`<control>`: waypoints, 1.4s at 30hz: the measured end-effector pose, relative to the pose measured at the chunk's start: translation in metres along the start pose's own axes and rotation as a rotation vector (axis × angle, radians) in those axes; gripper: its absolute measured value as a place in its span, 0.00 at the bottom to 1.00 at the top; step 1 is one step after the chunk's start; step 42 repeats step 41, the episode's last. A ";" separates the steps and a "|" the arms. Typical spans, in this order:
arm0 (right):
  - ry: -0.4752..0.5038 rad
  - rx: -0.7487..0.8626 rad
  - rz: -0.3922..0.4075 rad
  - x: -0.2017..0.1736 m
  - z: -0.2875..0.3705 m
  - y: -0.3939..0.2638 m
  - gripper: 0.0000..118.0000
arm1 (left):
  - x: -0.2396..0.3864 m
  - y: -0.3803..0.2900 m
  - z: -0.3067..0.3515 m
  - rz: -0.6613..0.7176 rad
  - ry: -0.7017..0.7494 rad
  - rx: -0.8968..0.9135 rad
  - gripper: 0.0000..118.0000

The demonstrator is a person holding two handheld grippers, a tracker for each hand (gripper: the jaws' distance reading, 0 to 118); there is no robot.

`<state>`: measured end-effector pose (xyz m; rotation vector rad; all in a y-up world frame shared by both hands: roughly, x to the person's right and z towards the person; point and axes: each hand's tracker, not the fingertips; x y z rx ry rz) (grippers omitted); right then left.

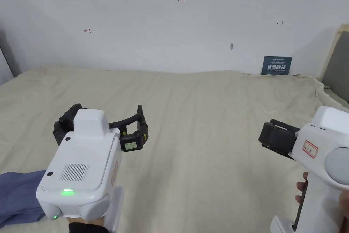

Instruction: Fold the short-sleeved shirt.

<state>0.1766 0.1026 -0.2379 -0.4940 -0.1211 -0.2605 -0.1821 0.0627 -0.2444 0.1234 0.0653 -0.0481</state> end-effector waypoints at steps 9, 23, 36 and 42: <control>-0.062 0.005 0.071 -0.012 -0.002 -0.007 0.99 | -0.003 0.001 -0.001 0.007 0.011 0.000 1.00; -0.057 0.133 0.119 -0.014 0.000 -0.010 0.98 | -0.003 0.002 0.001 0.001 0.009 0.009 1.00; 0.098 0.483 0.235 -0.009 0.007 -0.024 1.00 | 0.000 0.002 0.001 -0.011 0.003 0.023 1.00; 0.077 0.512 0.271 -0.013 0.007 -0.026 1.00 | 0.000 0.002 0.001 -0.013 0.009 0.027 1.00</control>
